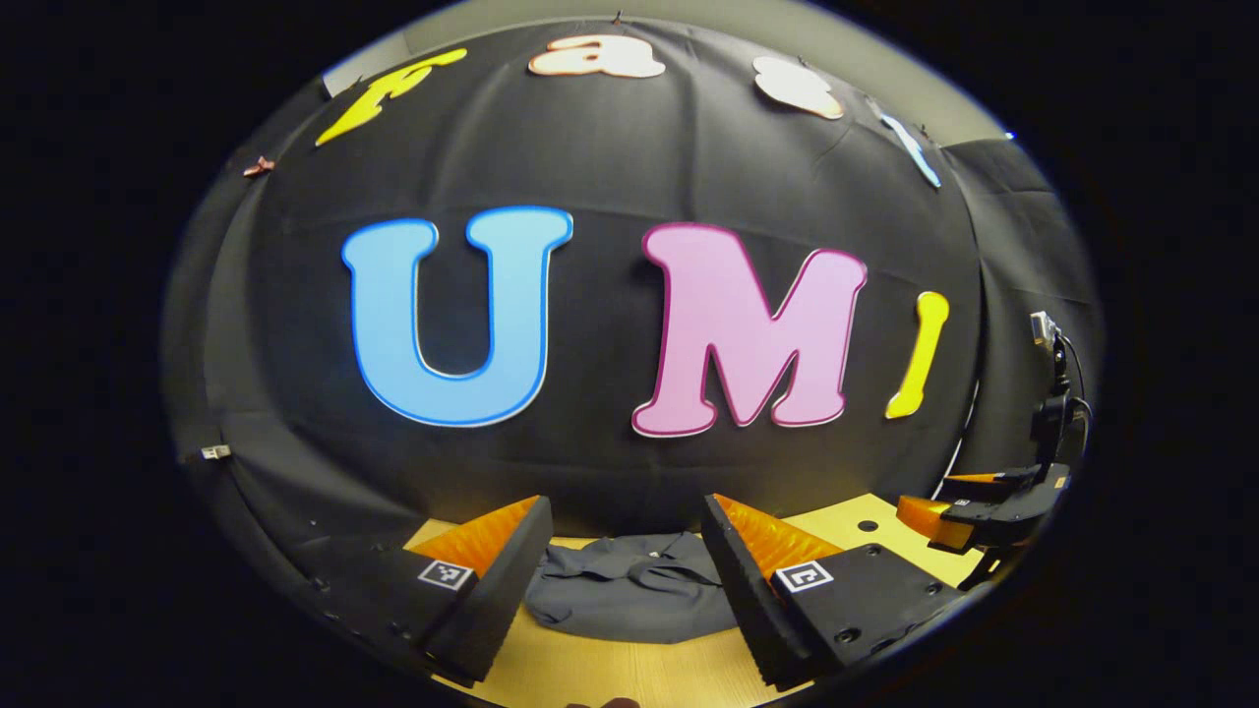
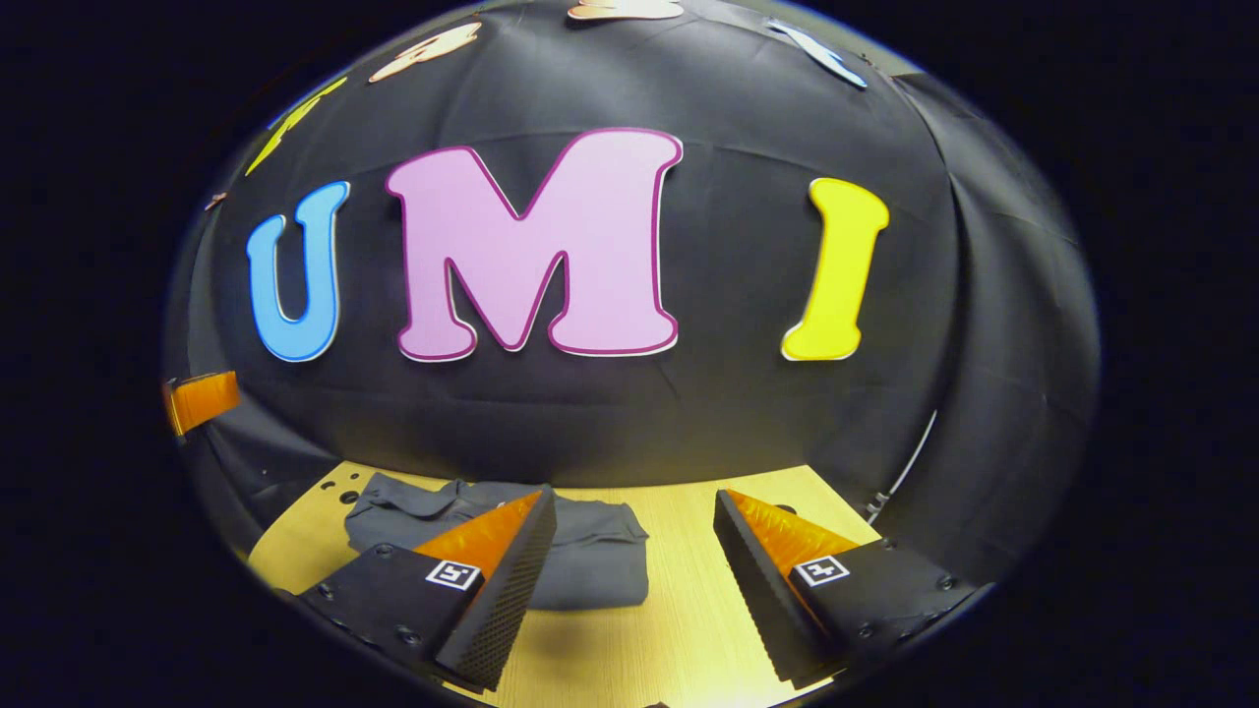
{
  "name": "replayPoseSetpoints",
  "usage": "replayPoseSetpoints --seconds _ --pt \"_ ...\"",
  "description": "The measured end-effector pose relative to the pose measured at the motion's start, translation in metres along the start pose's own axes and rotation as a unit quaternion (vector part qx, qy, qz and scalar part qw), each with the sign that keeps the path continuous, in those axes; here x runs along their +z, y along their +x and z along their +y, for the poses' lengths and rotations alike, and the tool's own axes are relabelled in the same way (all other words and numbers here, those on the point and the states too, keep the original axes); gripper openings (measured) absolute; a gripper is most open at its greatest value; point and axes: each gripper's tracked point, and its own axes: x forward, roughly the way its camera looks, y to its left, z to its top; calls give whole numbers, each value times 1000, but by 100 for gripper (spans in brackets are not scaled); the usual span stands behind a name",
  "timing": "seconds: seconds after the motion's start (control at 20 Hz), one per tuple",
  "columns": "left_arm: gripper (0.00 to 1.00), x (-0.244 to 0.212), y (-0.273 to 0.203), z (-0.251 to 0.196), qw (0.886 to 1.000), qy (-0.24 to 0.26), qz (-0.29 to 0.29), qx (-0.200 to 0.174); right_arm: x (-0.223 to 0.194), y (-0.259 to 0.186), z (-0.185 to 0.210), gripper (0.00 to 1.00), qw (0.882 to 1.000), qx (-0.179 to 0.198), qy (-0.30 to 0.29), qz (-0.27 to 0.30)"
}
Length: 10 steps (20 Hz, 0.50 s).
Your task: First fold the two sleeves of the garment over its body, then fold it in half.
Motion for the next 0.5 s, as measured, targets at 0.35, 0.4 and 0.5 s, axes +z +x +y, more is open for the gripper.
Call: replayPoseSetpoints --seconds 0.35,0.4,0.5 --pt "96 -37 -113 -4 998 -61 25 -13 -21 -115 6 99 1000 11 9 8" --pt "96 -46 -127 -1 997 -67 30 -12 -25 -130 8 99 1000 16 17 10" --pt "96 -60 -154 9 997 -72 40 -3 -36 -157 11 99 999 25 27 14"
